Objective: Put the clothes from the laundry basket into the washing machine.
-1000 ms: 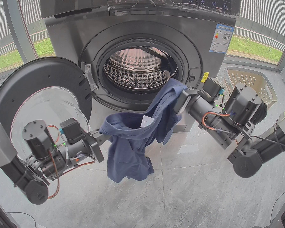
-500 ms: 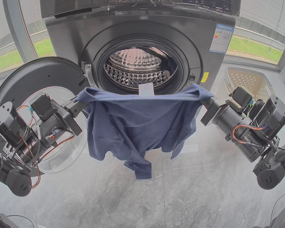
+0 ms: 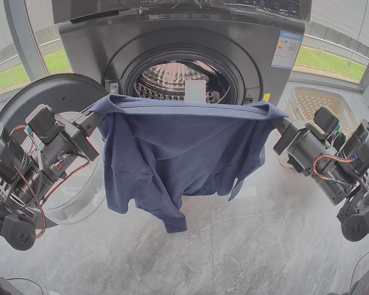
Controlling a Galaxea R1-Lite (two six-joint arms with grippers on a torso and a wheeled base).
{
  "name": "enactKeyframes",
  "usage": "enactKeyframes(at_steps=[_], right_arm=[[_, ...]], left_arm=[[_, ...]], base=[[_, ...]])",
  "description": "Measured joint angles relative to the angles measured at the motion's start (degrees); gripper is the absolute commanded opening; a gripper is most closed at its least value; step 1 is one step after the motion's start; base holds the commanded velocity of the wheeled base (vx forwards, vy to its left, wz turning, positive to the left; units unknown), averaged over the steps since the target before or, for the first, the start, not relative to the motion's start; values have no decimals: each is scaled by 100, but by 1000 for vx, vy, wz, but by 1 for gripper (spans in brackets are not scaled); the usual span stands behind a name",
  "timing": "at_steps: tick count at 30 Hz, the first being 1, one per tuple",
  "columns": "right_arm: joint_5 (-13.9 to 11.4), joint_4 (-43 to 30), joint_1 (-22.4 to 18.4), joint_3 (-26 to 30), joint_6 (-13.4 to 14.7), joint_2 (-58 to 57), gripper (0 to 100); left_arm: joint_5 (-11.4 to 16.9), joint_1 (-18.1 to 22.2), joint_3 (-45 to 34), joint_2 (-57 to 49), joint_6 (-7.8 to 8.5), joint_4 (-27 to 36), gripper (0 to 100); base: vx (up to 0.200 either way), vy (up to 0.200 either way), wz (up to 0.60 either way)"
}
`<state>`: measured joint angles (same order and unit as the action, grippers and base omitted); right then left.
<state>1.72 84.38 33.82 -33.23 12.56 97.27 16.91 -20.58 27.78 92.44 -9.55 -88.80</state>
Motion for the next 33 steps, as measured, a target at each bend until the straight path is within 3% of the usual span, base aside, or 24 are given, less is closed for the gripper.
enactKeyframes(at_steps=[23, 33], right_arm=[[41, -22, -5, -223, 0, -129, 0], [44, -5, 129, 62, 22, 68, 0]], left_arm=[[0, -17, -63, 44, 9, 1, 0], [-2, -549, -52, 489, -2, 1, 0]], base=[[0, 0, 0], [0, 0, 0]])
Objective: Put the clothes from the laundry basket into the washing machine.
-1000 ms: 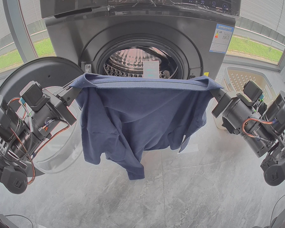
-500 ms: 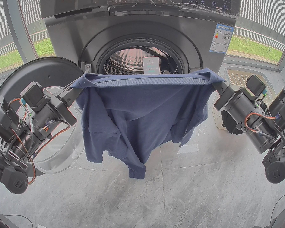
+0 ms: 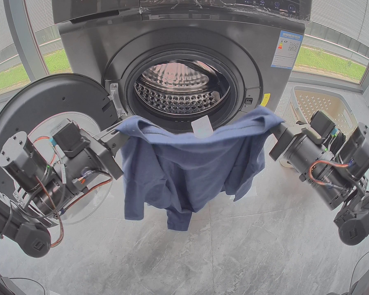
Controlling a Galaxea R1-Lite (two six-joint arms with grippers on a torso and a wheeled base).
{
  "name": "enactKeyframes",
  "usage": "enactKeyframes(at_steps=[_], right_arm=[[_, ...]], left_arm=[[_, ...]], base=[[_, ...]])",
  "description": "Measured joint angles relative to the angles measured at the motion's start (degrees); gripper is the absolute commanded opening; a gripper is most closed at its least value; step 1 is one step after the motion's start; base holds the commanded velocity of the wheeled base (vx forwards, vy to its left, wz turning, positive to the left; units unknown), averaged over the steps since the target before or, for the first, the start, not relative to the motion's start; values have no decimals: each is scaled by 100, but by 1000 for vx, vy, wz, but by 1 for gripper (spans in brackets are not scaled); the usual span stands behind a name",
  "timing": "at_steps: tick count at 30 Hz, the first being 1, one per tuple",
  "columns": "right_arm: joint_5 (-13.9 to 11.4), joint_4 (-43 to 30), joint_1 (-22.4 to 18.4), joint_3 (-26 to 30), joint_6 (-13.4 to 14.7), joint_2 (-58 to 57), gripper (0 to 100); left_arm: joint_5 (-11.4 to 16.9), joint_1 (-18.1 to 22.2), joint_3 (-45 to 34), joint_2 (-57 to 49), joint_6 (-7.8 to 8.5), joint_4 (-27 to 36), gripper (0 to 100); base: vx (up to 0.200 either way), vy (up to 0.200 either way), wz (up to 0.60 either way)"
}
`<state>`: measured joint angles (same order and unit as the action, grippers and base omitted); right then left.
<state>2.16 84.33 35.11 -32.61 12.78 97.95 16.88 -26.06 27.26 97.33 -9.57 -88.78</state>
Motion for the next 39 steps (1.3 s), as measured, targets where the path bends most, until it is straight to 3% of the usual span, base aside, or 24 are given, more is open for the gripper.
enactKeyframes(at_steps=[1, 10, 15, 20, 24, 39], right_arm=[[0, 11, 41, 50, -2, 94, 100], [-22, 16, 684, 725, -63, 959, 100], [-338, 51, 822, 1007, -187, 1426, 100], [-414, 55, 830, 987, -274, 1759, 100], [-416, 57, 747, 706, -288, 2015, 100], [-432, 2, 245, -1317, -455, 3057, 100]], left_arm=[[-2, -56, 79, 107, -2, 2, 0], [-173, -380, 1176, 842, -15, 273, 0], [-208, -557, 1530, 951, -22, 445, 0], [-230, -750, 1690, 879, -28, 552, 0], [-230, -878, 1723, 757, -72, 623, 0], [-208, -1145, 1585, 243, -132, 730, 0]], base=[[0, 0, 0], [0, 0, 0], [0, 0, 0], [0, 0, 0], [0, 0, 0], [0, 0, 0]])
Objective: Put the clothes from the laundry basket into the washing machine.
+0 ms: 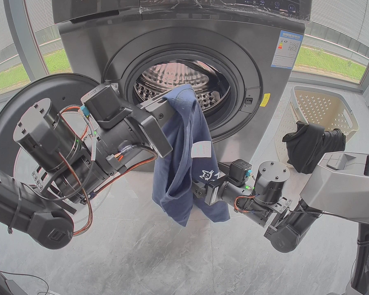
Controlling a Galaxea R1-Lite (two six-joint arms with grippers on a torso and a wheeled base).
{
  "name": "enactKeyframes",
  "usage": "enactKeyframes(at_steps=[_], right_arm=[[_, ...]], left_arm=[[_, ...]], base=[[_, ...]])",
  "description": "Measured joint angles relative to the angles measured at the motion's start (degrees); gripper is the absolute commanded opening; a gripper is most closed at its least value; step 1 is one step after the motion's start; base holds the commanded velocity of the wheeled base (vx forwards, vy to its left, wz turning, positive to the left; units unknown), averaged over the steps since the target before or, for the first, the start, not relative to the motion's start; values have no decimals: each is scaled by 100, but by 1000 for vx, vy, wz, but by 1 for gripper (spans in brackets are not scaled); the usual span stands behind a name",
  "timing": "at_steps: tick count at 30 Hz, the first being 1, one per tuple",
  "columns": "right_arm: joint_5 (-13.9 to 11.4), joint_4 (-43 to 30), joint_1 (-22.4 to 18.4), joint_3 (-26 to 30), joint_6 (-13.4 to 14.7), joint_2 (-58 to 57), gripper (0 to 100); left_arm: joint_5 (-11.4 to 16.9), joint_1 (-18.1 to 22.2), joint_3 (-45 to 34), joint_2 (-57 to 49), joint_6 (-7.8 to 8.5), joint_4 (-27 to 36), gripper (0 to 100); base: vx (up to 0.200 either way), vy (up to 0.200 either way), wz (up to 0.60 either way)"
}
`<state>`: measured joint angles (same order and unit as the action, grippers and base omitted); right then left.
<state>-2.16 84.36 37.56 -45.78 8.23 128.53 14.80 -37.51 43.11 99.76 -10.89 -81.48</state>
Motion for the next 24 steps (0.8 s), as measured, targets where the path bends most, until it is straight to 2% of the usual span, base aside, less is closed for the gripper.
enactKeyframes(at_steps=[4, 9, 18, 24], right_arm=[[11, -30, -57, -345, -9, 210, 100], [49, -17, -94, -441, -11, 306, 100], [28, -37, -204, 52, -32, -38, 100], [-52, -26, -110, 79, -54, -116, 100]], left_arm=[[13, -39, -77, -80, 0, 0, 0], [-2, -41, -100, -108, 0, 2, 0], [15, -9, -121, -102, 0, -2, 0], [20, -9, -133, -96, 0, -2, 0]], base=[[0, 0, 0], [0, 0, 0], [0, 0, 0], [0, 0, 0]])
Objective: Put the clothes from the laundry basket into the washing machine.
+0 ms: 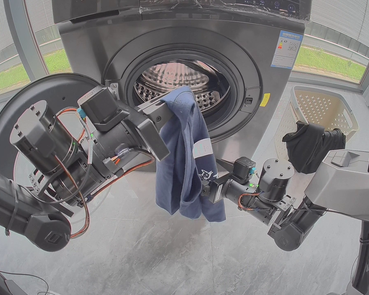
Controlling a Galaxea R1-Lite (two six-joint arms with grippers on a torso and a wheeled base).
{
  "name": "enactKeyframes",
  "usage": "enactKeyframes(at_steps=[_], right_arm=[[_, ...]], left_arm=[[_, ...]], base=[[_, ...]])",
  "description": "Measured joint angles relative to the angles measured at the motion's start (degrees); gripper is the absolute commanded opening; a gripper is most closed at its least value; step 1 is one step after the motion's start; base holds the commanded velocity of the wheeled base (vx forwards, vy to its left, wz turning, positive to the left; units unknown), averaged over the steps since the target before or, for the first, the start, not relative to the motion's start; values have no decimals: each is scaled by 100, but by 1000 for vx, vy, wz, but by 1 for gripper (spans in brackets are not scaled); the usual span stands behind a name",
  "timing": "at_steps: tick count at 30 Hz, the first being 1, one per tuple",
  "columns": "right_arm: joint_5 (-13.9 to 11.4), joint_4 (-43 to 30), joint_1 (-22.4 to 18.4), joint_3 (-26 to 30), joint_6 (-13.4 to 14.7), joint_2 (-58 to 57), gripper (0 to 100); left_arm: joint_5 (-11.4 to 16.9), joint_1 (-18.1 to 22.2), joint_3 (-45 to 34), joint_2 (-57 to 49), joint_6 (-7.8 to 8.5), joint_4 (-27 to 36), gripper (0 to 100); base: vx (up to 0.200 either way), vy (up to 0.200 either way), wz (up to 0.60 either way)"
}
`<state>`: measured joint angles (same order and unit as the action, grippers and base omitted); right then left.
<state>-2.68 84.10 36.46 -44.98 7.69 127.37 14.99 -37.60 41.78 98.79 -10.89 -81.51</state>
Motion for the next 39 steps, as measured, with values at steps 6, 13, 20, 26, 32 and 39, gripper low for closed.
enactKeyframes(at_steps=[6, 13, 20, 26, 32, 39], right_arm=[[-55, 61, 282, -156, 2, 260, 100], [-49, 77, 499, -695, 13, 695, 100], [11, 189, 538, -1053, 76, 931, 0], [33, 219, 444, -956, 89, 887, 0], [134, 165, 188, -733, 115, 533, 0], [200, -13, -185, -601, 133, -60, 0]], left_arm=[[-2, 0, 23, 16, 0, 18, 0], [-6, -40, 56, -6, 0, 82, 0], [-30, -77, 15, -48, -6, 74, 0], [-39, 50, -63, -59, -6, 24, 0], [-22, 500, -374, -69, 0, -41, 0], [121, 1182, -1154, -20, 22, -165, 0]], base=[[0, 0, 0], [0, 0, 0], [0, 0, 0], [0, 0, 0], [0, 0, 0], [0, 0, 0]])
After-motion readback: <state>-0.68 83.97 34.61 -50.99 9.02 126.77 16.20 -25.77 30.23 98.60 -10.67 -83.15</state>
